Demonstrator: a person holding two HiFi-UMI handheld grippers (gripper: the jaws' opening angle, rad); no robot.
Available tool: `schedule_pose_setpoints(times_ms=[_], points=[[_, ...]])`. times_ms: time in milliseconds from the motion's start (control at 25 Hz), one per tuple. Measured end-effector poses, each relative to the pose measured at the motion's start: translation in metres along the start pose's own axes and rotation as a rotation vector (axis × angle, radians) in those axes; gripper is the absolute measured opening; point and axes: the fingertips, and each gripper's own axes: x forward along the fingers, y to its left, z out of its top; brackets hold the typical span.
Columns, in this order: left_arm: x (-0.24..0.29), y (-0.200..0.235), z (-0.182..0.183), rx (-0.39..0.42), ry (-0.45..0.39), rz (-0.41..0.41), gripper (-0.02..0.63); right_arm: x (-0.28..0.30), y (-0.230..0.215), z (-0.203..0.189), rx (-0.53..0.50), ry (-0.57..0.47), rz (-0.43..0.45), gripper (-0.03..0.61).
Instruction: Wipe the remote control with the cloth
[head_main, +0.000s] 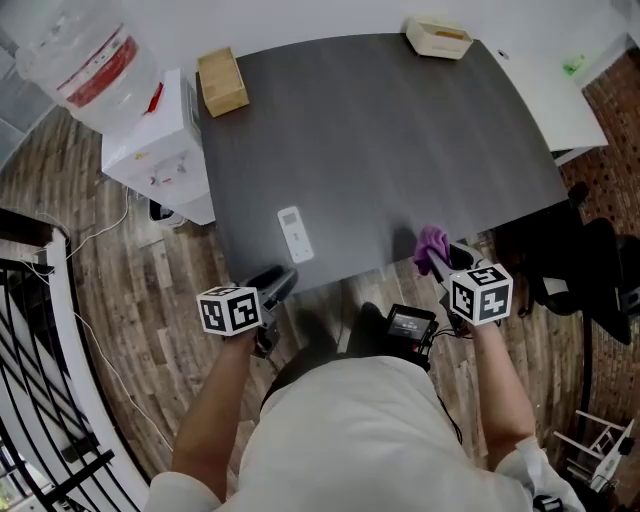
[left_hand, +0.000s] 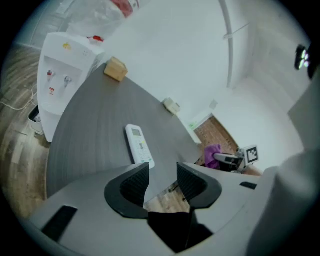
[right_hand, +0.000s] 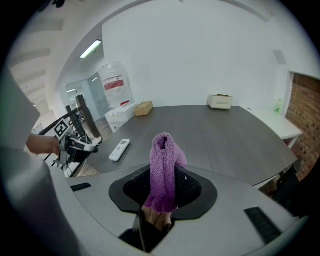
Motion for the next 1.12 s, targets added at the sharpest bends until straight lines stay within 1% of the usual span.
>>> schedule_pose_setpoints(times_ms=[120, 200, 320, 440, 520, 600, 680, 760, 920, 960, 1000, 1040, 1120], points=[[-0.037, -0.035, 0.008, -0.015, -0.157, -0.104, 0.170, -0.015, 0.007, 0.005, -0.025, -0.038, 0.036, 0.109], [-0.059, -0.061, 0.003, -0.004, -0.249, -0.137, 0.155, -0.027, 0.011, 0.005, -0.049, -0.065, 0.070, 0.109], [-0.084, -0.102, -0.019, -0.010, -0.379, -0.175, 0.121, -0.048, 0.014, -0.006, -0.090, -0.091, 0.127, 0.109], [-0.101, -0.140, -0.046, -0.064, -0.513, -0.226, 0.090, -0.073, 0.017, -0.022, -0.112, -0.116, 0.188, 0.109], [-0.107, -0.166, -0.065, -0.089, -0.583, -0.263, 0.080, -0.091, 0.019, -0.033, -0.106, -0.139, 0.232, 0.109], [-0.110, -0.194, -0.085, -0.099, -0.629, -0.292, 0.080, -0.111, 0.019, -0.045, -0.078, -0.162, 0.282, 0.109], [-0.113, -0.220, -0.102, -0.106, -0.669, -0.310, 0.080, -0.132, 0.018, -0.055, -0.024, -0.183, 0.330, 0.109], [-0.120, -0.242, -0.117, -0.111, -0.700, -0.329, 0.080, -0.151, 0.018, -0.060, 0.085, -0.204, 0.387, 0.109], [-0.134, -0.275, -0.142, -0.105, -0.712, -0.357, 0.080, -0.187, 0.022, -0.057, 0.467, -0.264, 0.578, 0.109], [-0.137, -0.280, -0.147, -0.107, -0.714, -0.363, 0.080, -0.196, 0.023, -0.054, 0.525, -0.283, 0.620, 0.109], [-0.139, -0.284, -0.150, -0.109, -0.718, -0.370, 0.080, -0.204, 0.024, -0.051, 0.553, -0.301, 0.647, 0.109], [-0.141, -0.287, -0.152, -0.110, -0.723, -0.379, 0.080, -0.211, 0.026, -0.049, 0.559, -0.314, 0.659, 0.109], [-0.144, -0.293, -0.151, -0.108, -0.731, -0.403, 0.080, -0.224, 0.030, -0.047, 0.548, -0.331, 0.659, 0.109]])
